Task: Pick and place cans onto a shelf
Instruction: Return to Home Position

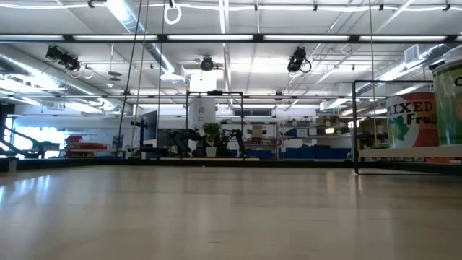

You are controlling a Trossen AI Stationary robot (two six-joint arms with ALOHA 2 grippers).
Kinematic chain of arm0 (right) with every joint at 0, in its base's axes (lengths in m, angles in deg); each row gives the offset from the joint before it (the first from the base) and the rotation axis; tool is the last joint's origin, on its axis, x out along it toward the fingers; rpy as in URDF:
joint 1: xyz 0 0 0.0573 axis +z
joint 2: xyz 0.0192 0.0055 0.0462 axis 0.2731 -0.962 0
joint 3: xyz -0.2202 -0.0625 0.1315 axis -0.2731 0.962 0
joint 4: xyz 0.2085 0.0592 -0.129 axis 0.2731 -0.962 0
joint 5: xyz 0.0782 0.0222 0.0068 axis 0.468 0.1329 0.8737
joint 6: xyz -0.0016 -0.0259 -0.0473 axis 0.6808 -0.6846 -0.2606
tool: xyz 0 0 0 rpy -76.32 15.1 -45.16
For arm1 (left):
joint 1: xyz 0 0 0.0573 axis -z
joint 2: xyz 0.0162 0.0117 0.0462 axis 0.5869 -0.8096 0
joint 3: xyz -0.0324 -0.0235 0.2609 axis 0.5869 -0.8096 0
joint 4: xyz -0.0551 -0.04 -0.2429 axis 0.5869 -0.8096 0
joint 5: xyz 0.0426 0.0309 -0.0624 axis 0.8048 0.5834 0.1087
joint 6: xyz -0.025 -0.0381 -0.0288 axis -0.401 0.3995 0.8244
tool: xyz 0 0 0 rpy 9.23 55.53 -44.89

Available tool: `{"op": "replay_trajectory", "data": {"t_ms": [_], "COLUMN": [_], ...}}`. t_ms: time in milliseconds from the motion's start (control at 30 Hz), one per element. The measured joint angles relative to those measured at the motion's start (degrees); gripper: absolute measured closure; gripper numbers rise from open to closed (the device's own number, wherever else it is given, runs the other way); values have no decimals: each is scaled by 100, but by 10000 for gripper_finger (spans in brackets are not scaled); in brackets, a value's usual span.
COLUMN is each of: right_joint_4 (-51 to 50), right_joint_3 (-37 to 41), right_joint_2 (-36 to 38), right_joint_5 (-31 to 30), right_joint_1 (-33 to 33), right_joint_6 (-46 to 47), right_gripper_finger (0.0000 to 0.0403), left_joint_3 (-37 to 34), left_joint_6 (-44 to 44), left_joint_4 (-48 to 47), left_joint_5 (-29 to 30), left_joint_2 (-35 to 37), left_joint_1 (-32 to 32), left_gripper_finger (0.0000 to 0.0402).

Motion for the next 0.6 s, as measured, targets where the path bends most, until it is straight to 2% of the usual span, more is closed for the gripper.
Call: {"op": "replay_trajectory", "data": {"t_ms": [167, 300, 433, 533, 600], "right_joint_4": [-455, -802, -979, -919, -770], "right_joint_3": [-421, -432, -432, -432, -432], "right_joint_2": [565, 1272, 1957, 2362, 2554], "right_joint_5": [-729, -1160, -1124, -785, -600], "right_joint_1": [-104, -598, -1450, -2188, -2644], "right_joint_6": [-147, 46, -27, -161, -183], "right_gripper_finger": [307, 324, 360, 392, 396], "left_joint_3": [1, 1, 1, 5, 5], "left_joint_6": [-590, -564, -456, -344, -183], "left_joint_4": [324, 383, 456, 554, 555], "left_joint_5": [5, 29, 27, 34, 18], "left_joint_2": [-2, -9, -129, -245, -348], "left_joint_1": [-124, -374, -800, -1178, -1446], "left_gripper_finger": [239, 239, 239, 239, 239]}}
